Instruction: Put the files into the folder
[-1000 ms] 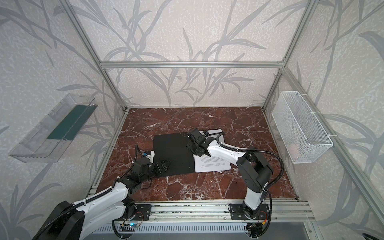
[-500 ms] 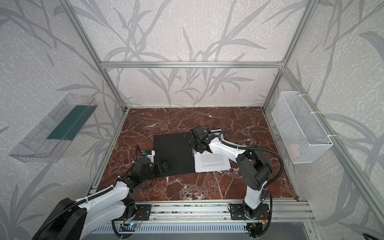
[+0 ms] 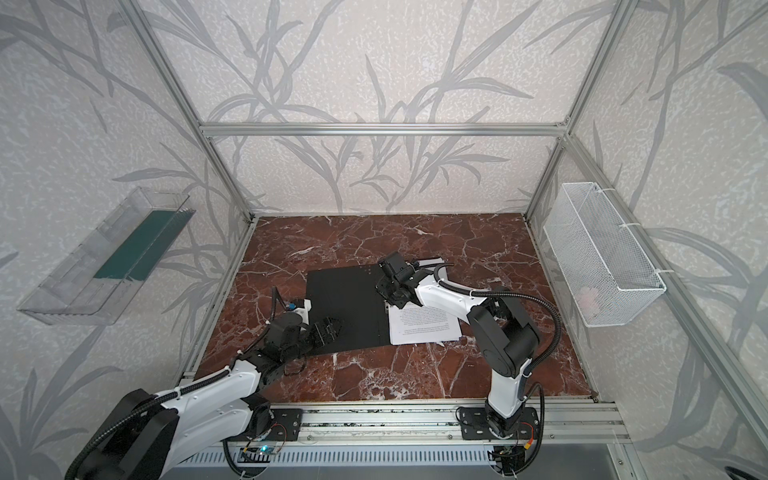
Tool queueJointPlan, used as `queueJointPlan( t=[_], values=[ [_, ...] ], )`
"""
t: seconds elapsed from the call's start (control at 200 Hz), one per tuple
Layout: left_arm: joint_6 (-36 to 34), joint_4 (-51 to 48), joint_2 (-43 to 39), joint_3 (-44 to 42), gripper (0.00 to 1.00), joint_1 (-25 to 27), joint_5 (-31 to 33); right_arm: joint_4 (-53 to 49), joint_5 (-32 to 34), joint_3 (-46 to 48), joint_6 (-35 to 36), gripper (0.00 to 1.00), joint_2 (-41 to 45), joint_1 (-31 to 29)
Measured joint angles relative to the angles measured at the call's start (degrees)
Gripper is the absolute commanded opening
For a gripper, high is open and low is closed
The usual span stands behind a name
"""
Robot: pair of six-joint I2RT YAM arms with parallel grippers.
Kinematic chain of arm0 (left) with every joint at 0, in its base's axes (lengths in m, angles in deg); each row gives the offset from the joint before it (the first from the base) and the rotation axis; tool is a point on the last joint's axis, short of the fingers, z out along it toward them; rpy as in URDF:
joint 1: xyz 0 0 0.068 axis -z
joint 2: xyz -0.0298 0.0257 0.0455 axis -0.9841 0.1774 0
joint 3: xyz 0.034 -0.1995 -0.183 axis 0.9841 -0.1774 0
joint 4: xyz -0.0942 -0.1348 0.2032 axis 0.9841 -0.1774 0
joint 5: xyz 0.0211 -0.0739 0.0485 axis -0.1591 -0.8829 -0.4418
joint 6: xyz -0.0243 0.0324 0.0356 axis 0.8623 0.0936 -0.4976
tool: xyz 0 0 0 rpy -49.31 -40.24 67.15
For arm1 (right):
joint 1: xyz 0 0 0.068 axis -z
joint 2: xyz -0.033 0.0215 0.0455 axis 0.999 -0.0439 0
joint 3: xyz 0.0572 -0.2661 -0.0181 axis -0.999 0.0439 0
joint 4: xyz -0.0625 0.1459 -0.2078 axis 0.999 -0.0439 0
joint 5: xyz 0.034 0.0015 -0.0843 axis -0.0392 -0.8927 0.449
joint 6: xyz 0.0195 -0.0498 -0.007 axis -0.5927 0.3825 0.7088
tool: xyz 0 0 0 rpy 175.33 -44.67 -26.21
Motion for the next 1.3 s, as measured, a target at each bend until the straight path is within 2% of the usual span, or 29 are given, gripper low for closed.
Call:
queueJointPlan(
  t=[0.245, 0.58, 0.62, 0.895, 1.16, 1.3],
  values=[
    [-0.1, 0.1, 0.1, 0.0, 0.99, 0.0, 0.0, 0.4, -0.3, 0.2, -1.2, 0.17, 0.0, 0.2],
    [-0.1, 0.1, 0.2, 0.0, 0.99, 0.0, 0.5, 3.4, -0.7, 4.5, -3.5, 0.05, 0.9, 0.3],
    [-0.1, 0.1, 0.3, 0.0, 0.99, 0.0, 0.5, 4.1, -0.8, 5.6, -3.8, 0.0, 1.3, 0.3],
    [-0.1, 0.6, 2.4, 0.9, 0.99, 0.0, 0.9, 10.6, -1.1, 11.7, -4.1, 0.0, 3.8, 0.3],
    [-0.1, 2.1, 5.1, 1.9, 0.99, 0.0, 1.5, 14.1, -1.6, 14.3, -3.0, 0.0, 4.6, 0.4],
    [-0.2, 2.3, 5.2, 2.0, 0.99, 0.0, 1.6, 14.1, -2.8, 14.2, -1.9, 0.03, 4.6, 0.6]
  ],
)
